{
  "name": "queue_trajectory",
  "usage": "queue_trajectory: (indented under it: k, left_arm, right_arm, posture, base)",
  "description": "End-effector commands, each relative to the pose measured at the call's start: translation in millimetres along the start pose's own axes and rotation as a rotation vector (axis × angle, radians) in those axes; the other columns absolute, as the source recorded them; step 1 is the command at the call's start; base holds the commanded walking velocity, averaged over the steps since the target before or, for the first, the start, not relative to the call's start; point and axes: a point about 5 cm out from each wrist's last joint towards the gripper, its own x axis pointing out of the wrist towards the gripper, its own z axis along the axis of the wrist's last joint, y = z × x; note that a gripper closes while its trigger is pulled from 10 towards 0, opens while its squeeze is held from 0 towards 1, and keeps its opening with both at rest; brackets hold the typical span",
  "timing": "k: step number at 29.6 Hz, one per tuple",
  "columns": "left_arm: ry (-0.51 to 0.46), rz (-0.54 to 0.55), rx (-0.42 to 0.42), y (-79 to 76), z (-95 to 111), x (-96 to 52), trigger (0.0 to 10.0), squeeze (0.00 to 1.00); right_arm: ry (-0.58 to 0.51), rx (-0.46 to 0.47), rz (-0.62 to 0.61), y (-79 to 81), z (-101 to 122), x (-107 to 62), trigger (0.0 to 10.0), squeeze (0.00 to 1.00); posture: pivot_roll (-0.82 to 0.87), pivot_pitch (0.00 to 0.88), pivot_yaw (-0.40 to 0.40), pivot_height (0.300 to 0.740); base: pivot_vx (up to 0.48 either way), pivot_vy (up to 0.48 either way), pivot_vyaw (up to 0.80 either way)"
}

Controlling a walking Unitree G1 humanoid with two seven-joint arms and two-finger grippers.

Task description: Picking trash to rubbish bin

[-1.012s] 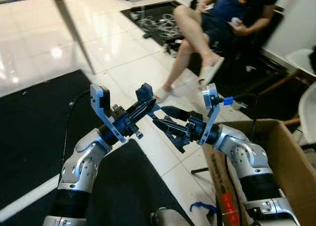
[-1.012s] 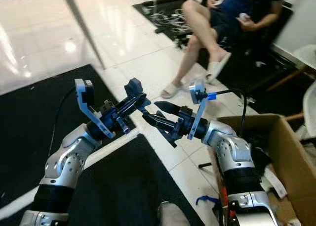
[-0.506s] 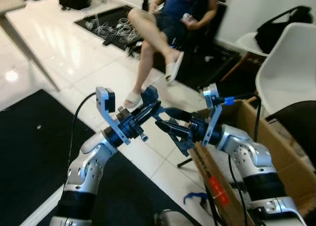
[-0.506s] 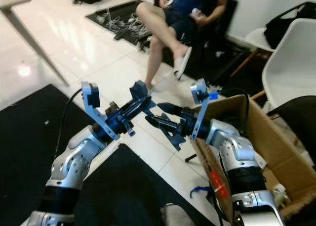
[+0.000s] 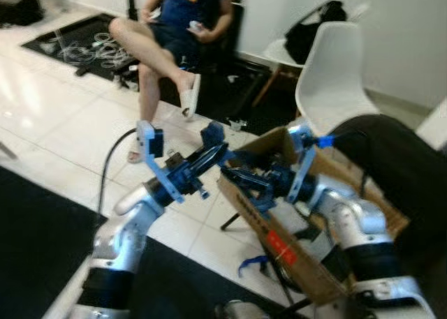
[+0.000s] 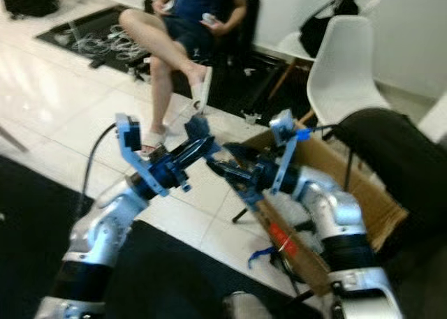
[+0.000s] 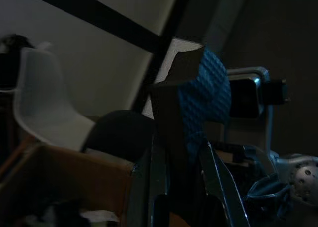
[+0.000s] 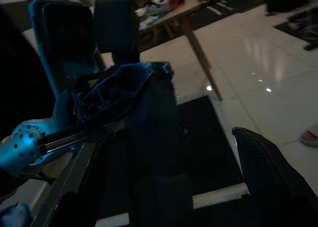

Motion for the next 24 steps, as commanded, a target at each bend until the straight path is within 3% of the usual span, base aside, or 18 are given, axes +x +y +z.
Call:
queue_trajectory:
  k: [1, 24]
  left_arm:
    - [0.0, -0.004, -0.004, -1.3, -0.7, 0.5, 10.0, 0.0]
    - [0.0, -0.001, -0.007, -0.1, -1.6, -0.6, 10.0, 0.0]
  right_arm:
    - [0.011, 0.004, -0.007, -0.4, -1.4, -1.7, 10.0, 0.0]
    - [0.017, -0.002, -0.006, -0.3, -1.0, -2.4, 10.0, 0.0]
  posture:
    - [-0.03, 0.0, -0.058, 0.74]
    - [-0.03, 0.0, -0.056, 0.74]
  base:
    - [0.0, 0.0, -0.77]
    - [0.0, 0.0, -0.77]
